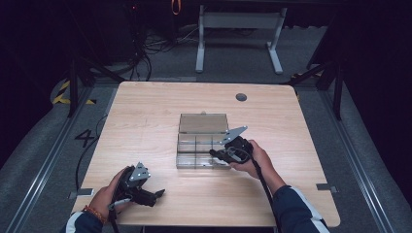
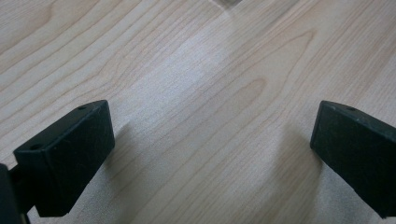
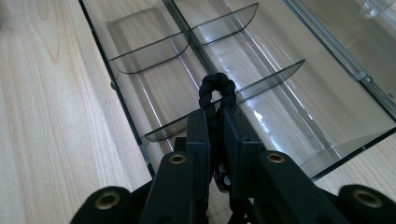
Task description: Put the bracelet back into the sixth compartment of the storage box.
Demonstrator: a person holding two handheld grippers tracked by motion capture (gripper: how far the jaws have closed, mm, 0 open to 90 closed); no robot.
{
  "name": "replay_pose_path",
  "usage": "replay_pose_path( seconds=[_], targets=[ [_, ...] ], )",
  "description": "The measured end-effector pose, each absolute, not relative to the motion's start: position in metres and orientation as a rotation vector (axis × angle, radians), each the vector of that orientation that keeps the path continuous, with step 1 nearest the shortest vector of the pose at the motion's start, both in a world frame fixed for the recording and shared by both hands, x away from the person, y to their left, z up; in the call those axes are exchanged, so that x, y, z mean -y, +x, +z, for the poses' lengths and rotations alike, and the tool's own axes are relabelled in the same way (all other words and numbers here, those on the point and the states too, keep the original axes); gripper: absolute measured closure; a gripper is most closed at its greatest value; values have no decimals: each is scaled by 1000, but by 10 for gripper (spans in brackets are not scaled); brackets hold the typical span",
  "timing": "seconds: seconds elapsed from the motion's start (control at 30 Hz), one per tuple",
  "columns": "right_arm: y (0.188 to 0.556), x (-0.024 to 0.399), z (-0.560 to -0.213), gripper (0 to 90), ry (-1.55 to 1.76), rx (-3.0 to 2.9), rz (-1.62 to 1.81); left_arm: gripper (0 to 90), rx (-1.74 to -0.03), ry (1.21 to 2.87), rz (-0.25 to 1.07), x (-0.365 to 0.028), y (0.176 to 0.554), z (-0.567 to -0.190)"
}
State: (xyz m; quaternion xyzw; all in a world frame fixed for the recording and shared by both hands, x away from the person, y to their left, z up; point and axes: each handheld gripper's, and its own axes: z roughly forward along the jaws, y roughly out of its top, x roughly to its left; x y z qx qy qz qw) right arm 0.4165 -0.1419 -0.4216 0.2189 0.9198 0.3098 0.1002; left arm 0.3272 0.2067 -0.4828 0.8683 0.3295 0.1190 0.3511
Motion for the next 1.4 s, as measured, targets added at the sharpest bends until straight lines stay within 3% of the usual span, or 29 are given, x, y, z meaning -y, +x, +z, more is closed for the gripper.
replay_pose_path(
  seconds=[1.03,1.4],
  targets=[
    [431,134,-436,818,784,-2878,736,2,-857,2248,307,-207,327,-483],
    [428,133,-434,748,758,-2852,717,1,-857,2248,307,-207,327,-483]
  ],
)
